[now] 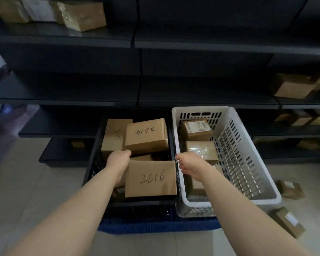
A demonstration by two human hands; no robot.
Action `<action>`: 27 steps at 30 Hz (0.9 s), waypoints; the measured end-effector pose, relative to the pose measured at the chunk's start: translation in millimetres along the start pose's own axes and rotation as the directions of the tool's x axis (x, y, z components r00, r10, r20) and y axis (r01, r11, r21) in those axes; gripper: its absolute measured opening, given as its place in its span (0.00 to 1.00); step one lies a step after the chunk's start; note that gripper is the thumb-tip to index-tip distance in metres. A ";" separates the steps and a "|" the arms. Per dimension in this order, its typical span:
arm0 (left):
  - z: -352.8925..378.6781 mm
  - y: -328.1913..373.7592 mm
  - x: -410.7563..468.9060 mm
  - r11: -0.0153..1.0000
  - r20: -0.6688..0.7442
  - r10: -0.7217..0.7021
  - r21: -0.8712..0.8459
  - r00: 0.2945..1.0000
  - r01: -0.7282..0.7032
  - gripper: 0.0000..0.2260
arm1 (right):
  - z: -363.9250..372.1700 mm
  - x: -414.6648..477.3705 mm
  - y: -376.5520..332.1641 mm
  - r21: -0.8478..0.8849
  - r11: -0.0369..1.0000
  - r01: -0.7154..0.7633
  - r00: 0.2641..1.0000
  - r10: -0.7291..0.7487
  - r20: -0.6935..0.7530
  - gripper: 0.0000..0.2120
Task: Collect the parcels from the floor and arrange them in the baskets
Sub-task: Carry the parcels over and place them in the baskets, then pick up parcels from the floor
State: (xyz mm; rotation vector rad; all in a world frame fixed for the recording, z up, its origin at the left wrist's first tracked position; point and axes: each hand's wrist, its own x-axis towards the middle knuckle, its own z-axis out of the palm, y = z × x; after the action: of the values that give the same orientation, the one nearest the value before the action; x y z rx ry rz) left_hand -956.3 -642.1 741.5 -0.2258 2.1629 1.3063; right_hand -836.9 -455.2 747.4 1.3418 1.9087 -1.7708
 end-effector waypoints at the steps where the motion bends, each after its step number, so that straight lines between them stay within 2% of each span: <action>1: 1.8 4.6 -3.5 1.000 0.023 0.028 0.011 0.999 -0.029 0.16 | -0.2 -7.6 -0.6 0.015 1.000 0.017 0.999 -0.016 -0.029 0.03; 6: 27.4 28.9 -29.9 0.979 0.157 0.170 0.090 0.973 -0.186 0.10 | -8.3 -44.1 14.7 0.069 0.993 0.095 0.982 -0.082 -0.171 0.14; 10: 71.2 37.4 -64.1 0.961 0.355 0.216 0.088 0.910 -0.262 0.07 | -32.9 -85.8 41.9 0.209 0.962 0.174 0.941 -0.100 -0.322 0.19; 12: 97.7 34.5 -89.8 0.951 0.437 0.226 0.092 0.870 -0.294 0.08 | -50.1 -111.1 63.1 0.300 0.934 0.196 0.919 -0.068 -0.388 0.14; 14: 124.3 27.1 -118.3 0.945 0.531 0.213 0.102 0.820 -0.312 0.07 | -67.4 -137.6 89.9 0.377 0.898 0.226 0.891 -0.034 -0.453 0.05; 19: 196.1 6.9 -186.5 0.915 0.750 0.142 0.149 0.646 -0.374 0.08 | -111.3 -197.0 171.1 0.488 0.827 0.279 0.755 0.125 -0.644 0.08; 27: 329.5 -48.6 -329.6 0.853 0.897 0.075 0.169 0.437 -0.493 0.07 | -192.2 -292.6 319.8 0.614 0.684 0.393 0.567 0.345 -0.748 0.09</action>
State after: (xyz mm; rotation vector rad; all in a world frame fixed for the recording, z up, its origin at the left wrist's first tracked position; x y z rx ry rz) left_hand -536.8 -437.0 780.5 0.8853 1.4837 0.7659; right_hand -363.9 -466.4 778.6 2.9296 1.4397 -2.2786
